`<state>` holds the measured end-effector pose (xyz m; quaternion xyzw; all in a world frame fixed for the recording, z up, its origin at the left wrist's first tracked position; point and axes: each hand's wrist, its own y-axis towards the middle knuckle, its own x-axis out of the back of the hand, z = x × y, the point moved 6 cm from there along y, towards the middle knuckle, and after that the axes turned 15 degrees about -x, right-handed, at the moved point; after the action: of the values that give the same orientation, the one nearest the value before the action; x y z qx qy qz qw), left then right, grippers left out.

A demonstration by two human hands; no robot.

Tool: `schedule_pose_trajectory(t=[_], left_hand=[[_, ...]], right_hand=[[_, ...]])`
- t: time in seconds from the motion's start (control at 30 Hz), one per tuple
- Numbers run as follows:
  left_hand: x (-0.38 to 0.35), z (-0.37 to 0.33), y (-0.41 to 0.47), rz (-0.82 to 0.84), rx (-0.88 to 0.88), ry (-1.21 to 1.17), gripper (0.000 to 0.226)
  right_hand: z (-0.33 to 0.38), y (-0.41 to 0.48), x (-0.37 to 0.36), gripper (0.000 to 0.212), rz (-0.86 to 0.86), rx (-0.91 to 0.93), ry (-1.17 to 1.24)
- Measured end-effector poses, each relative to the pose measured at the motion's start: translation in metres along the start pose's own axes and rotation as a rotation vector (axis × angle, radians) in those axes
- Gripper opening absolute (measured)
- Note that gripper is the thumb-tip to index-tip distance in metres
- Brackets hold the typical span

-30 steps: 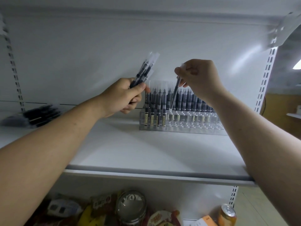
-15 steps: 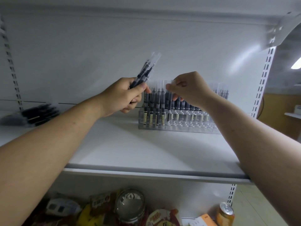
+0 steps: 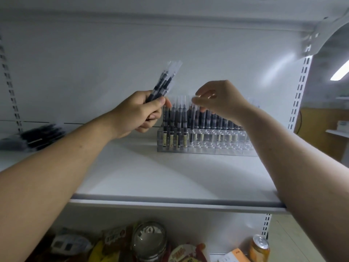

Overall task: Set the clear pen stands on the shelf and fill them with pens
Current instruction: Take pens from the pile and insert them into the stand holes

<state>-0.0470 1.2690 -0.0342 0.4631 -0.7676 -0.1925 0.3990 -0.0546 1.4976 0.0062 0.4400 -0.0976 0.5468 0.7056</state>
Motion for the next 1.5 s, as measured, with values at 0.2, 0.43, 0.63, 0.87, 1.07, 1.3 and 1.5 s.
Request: schedule_pose_trajectory(t=[0.2, 0.43, 0.63, 0.87, 1.07, 1.3, 1.5], left_hand=[[-0.016, -0.022, 0.015, -0.01, -0.042, -0.119, 0.025], [-0.028, -0.052, 0.051, 0.056, -0.021, -0.118, 0.027], [-0.036, -0.038, 0.053, 0.028, -0.039, -0.172, 0.023], [-0.039, -0.029, 0.05, -0.025, -0.077, -0.205, 0.024], [-0.045, -0.023, 0.044, 0.007, -0.06, -0.137, 0.034], [-0.031, -0.022, 0.031, -0.052, -0.143, 0.156, 0.033], [-0.038, -0.02, 0.029, -0.059, -0.137, 0.144, 0.036]], right_hand=[[0.015, -0.003, 0.014, 0.014, 0.109, 0.053, 0.609], [0.019, -0.005, 0.02, 0.018, 0.155, 0.06, 0.779], [0.013, 0.0, 0.019, 0.015, 0.06, 0.038, 0.756], [0.018, 0.008, 0.011, 0.014, 0.28, -0.01, 0.743], [0.005, 0.0, 0.006, 0.014, 0.136, -0.029, 0.949], [-0.026, -0.005, 0.037, 0.013, -0.2, -0.088, 0.714], [-0.01, -0.016, 0.019, 0.01, -0.116, -0.006, 0.565]])
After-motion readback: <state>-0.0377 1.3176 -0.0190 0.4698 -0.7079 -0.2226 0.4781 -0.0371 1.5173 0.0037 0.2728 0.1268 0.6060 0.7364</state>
